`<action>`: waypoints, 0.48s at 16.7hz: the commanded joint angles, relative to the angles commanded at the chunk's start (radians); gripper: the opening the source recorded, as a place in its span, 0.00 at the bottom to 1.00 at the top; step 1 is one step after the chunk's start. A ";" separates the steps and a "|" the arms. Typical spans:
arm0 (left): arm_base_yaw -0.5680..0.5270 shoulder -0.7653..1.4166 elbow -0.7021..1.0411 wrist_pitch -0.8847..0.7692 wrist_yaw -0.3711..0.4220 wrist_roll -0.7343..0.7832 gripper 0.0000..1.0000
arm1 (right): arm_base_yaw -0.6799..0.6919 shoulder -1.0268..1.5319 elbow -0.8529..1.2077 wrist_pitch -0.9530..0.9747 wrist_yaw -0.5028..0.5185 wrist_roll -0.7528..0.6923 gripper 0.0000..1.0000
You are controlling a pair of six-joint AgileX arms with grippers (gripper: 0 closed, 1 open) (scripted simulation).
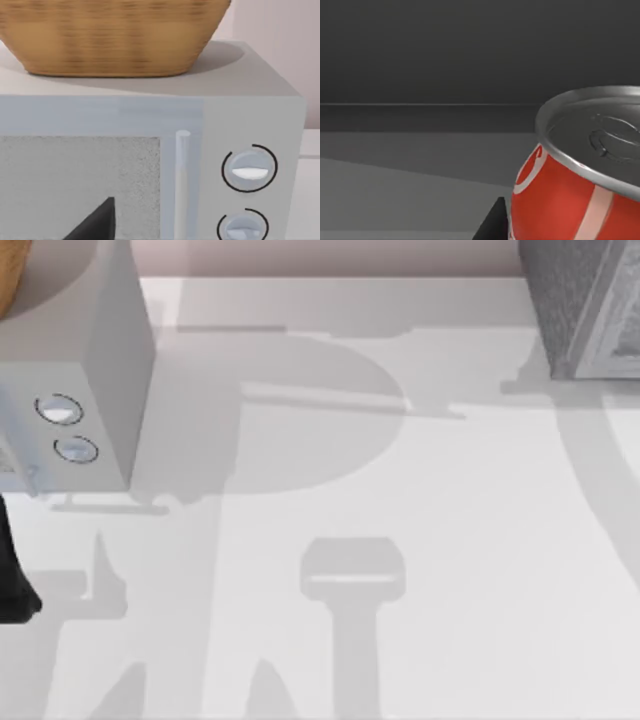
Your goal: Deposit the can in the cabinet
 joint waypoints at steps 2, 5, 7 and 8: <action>0.000 0.000 0.000 0.000 0.000 0.000 1.00 | 0.010 0.074 0.101 -0.024 0.011 0.002 0.00; 0.000 0.000 0.000 0.000 0.000 0.000 1.00 | 0.018 0.131 0.175 -0.043 0.019 0.004 0.00; 0.000 0.000 0.000 0.000 0.000 0.000 1.00 | 0.018 0.134 0.179 -0.044 0.020 0.004 0.00; 0.000 0.000 0.000 0.000 0.000 0.000 1.00 | 0.018 0.134 0.179 -0.044 0.020 0.004 0.00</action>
